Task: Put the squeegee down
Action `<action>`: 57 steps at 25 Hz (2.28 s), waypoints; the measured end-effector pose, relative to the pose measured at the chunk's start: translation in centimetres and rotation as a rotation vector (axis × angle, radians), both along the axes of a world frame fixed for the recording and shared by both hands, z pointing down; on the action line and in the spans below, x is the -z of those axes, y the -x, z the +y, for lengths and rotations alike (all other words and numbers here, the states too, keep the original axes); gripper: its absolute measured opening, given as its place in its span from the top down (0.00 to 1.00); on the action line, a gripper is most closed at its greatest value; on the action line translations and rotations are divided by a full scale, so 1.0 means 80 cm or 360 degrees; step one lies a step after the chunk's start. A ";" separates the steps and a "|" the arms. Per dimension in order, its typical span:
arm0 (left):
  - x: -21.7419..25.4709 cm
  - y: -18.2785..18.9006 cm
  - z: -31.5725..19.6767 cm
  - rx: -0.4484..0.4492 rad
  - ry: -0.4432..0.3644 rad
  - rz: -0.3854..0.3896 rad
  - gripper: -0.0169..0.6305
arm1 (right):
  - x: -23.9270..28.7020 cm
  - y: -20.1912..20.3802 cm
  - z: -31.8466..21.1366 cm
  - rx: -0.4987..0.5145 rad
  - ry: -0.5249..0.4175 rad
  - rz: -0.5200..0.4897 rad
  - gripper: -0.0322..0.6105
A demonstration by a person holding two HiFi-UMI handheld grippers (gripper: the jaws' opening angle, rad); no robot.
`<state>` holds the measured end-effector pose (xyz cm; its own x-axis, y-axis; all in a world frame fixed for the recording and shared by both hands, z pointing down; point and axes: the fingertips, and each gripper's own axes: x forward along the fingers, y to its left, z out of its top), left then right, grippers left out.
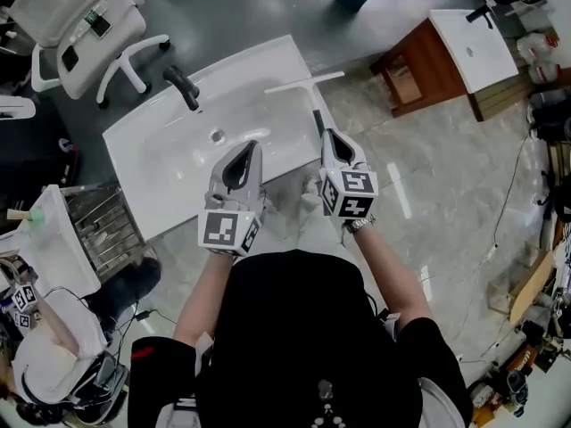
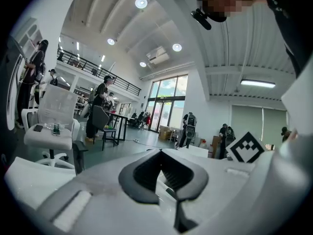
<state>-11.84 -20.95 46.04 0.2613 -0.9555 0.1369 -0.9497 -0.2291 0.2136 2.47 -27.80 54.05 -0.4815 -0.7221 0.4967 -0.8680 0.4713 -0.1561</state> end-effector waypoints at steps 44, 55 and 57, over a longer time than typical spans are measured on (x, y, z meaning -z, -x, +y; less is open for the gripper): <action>0.230 -0.009 -0.008 -0.0231 -0.0545 -0.0179 0.97 | 0.344 -0.002 0.055 -0.0031 -0.0886 -0.0407 0.95; 0.225 -0.009 -0.008 -0.0215 -0.0511 -0.0180 0.97 | 0.346 0.004 0.060 0.0032 -0.0887 -0.0407 0.95; 0.221 -0.010 -0.009 -0.0221 -0.0508 -0.0171 0.97 | 0.344 0.004 0.060 0.0037 -0.0881 -0.0407 0.95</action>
<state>-11.01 -21.66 28.38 0.3919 -0.9110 -0.1287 -0.9180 -0.3965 0.0114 2.11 -22.99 26.53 -0.5547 -0.8279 -0.0829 -0.8238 0.5605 -0.0848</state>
